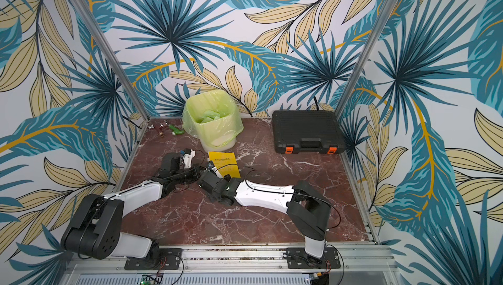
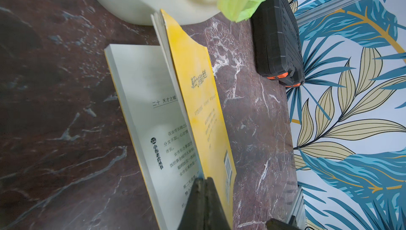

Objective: Peel off the used sticky note
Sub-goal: Open the book at the center of the board.

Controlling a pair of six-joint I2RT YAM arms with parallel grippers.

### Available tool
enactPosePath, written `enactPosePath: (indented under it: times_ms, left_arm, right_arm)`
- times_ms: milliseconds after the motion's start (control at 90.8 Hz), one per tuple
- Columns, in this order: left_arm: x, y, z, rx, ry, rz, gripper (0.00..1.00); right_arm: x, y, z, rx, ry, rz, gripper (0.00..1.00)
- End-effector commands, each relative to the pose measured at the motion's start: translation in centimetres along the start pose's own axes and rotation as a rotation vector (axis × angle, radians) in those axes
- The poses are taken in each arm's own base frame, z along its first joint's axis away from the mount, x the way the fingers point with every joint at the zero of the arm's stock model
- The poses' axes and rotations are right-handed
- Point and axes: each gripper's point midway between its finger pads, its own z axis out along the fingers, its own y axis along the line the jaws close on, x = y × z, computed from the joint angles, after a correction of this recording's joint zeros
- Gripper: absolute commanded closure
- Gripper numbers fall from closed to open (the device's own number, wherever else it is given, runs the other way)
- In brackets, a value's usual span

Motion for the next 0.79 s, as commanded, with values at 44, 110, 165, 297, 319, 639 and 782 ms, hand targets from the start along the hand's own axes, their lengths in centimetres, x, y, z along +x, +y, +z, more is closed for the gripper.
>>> enactPosePath:
  times_ms: [44, 110, 165, 297, 319, 639, 782]
  left_arm:
    - [-1.9, -2.3, -0.6, 0.047, -0.046, 0.044, 1.0]
    - [-1.9, -2.3, -0.6, 0.048, -0.046, 0.045, 1.0]
    - [-1.9, -2.4, -0.7, 0.048, -0.046, 0.045, 1.0]
    - [-1.9, -2.4, -0.7, 0.048, -0.045, 0.046, 1.0]
    - [-1.9, -2.4, -0.7, 0.048, -0.044, 0.047, 1.0]
    - [-1.9, -2.5, -1.0, 0.044, -0.051, 0.052, 1.0]
    - [-1.8, -2.7, -1.3, 0.045, -0.048, 0.06, 1.0]
  right_arm:
    - [0.9, -1.1, 0.3, 0.173, 0.012, -0.13, 0.26]
    - [1.1, -0.9, 0.7, 0.185, 0.011, -0.141, 0.28]
    - [1.0, -1.1, 1.0, 0.214, 0.01, -0.149, 0.29]
    - [1.2, -1.6, 1.7, 0.283, 0.017, -0.18, 0.35]
    - [1.2, -1.7, 1.7, 0.288, 0.016, -0.181, 0.37]
    - [1.0, -2.5, 1.6, 0.286, -0.02, -0.145, 0.76]
    - [0.2, -3.6, 0.5, 0.218, -0.059, -0.071, 0.96]
